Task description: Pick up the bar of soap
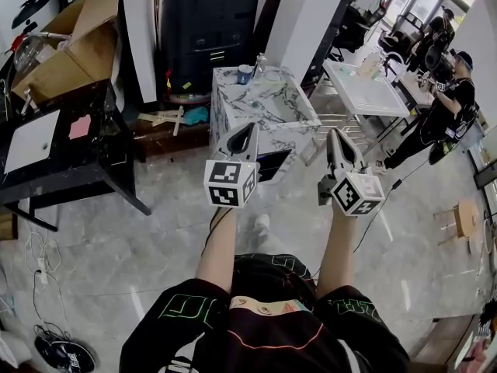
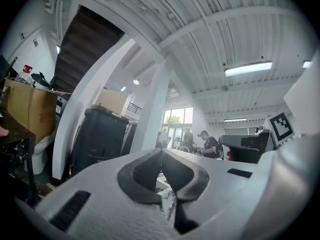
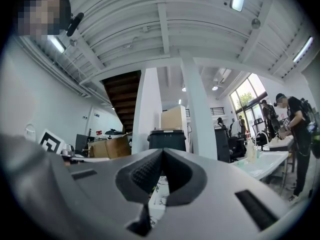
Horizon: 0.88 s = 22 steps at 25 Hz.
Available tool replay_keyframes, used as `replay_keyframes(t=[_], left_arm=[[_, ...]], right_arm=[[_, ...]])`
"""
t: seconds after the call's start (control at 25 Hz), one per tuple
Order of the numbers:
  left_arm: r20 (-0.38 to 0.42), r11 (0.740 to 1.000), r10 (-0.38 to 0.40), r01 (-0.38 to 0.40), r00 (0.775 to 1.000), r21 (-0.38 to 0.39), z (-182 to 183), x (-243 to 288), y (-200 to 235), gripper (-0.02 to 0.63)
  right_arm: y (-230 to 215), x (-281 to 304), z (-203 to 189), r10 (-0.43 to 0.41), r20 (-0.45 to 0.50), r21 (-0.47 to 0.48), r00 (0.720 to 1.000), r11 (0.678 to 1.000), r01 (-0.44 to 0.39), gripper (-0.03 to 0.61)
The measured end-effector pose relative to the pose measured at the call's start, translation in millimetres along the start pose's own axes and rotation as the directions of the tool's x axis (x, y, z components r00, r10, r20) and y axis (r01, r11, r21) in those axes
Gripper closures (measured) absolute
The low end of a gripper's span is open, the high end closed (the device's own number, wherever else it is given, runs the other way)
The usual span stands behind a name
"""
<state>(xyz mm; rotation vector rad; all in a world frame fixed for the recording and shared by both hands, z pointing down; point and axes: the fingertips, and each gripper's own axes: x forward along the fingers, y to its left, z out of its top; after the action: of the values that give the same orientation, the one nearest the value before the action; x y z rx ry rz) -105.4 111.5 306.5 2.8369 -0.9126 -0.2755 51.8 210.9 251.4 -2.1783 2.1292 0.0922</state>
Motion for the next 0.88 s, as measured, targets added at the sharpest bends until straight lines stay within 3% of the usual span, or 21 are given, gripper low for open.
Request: replay_keyframes(t=[0.24, 0.48, 0.64, 0.88], left_arm=[[-0.018, 1.0, -0.013, 0.013, 1.0, 0.006, -9.8, 25.1, 6.5, 0.607], [0.046, 0.999, -0.021, 0.019, 0.999, 0.038, 10.7, 63.5, 14.0, 0.607], [0.009, 0.999, 0.004, -0.004, 1.0, 0.044, -10.1, 104.5, 36.1, 0.607], [-0.059, 0.997, 0.075, -0.075, 0.995, -0.011, -47.9, 164.3, 76.6, 0.607]], right_arm=[[-23.3, 17.2, -10.9, -0.013, 0.008, 0.02, 1.0, 1.0, 0.012, 0.574], [-56.8, 56.2, -11.2, -0.001, 0.043, 0.054, 0.999, 0.999, -0.001, 0.574], [-83.2, 101.5, -32.4, 0.013, 0.022, 0.077, 1.0, 0.997, -0.014, 0.574], [-125.1, 184.0, -59.3, 0.056, -0.046, 0.099, 0.997, 0.994, -0.051, 0.574]])
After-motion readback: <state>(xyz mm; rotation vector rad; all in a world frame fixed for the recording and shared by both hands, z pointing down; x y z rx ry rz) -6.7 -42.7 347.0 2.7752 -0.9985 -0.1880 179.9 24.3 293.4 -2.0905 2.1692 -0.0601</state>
